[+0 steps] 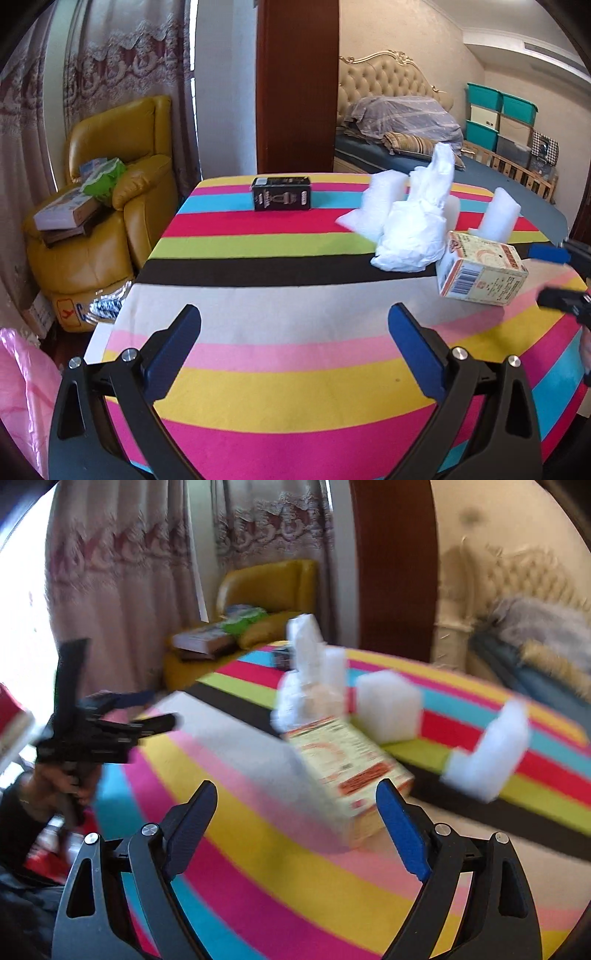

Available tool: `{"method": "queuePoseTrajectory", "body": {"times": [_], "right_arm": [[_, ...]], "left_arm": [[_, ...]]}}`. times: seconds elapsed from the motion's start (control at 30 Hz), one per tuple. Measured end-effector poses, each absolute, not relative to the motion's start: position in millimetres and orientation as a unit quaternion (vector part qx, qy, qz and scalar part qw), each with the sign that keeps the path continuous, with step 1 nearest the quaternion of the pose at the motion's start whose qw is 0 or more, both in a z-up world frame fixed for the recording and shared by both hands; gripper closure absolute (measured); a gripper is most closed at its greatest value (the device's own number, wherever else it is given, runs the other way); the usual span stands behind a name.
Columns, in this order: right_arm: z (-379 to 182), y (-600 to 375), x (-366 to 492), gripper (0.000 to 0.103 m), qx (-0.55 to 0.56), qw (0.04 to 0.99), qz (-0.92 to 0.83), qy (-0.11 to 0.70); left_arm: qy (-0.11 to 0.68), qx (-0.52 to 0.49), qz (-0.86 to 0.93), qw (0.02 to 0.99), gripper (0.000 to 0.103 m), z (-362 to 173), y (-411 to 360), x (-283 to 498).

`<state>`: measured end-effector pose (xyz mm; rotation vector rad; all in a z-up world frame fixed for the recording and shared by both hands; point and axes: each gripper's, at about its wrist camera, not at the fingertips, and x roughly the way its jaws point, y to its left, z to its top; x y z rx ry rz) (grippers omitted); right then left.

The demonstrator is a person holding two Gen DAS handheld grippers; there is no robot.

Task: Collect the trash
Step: 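Grasp the medicine box with the right gripper while the left grasps the white plastic bag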

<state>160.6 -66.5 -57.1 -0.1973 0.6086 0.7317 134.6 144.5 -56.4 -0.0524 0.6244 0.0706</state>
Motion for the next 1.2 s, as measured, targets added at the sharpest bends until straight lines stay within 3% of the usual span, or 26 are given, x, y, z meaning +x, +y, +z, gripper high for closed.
{"method": "queuePoseTrajectory", "body": {"times": [0.33,0.37,0.4,0.7,1.13,1.2], "right_arm": [[-88.5,-48.9,218.3,0.021,-0.151,0.877,0.302,0.343],[-92.1,-46.0,219.0,0.024,-0.158,0.876,0.300,0.344],[-94.1,-43.2,218.9,0.036,-0.164,0.873,0.301,0.348],[-78.9,-79.5,197.8,0.047,-0.112,0.912,0.233,0.320],[-80.5,-116.3,183.5,0.050,-0.063,0.937,0.152,0.308],[-80.8,-119.6,182.6,0.050,-0.057,0.938,0.151,0.306]], "left_arm": [[0.323,-0.042,0.022,0.945,0.005,-55.5,129.3,153.2],[0.324,-0.037,0.022,0.945,0.005,-56.1,124.4,156.5],[0.325,-0.032,0.021,0.945,0.005,-56.4,120.1,158.5],[0.332,-0.011,0.000,0.943,0.005,-56.6,79.3,178.1],[0.352,-0.041,-0.001,0.935,0.006,-65.1,31.3,244.0],[0.353,-0.032,0.005,0.935,0.011,-66.8,24.5,252.9]]}}
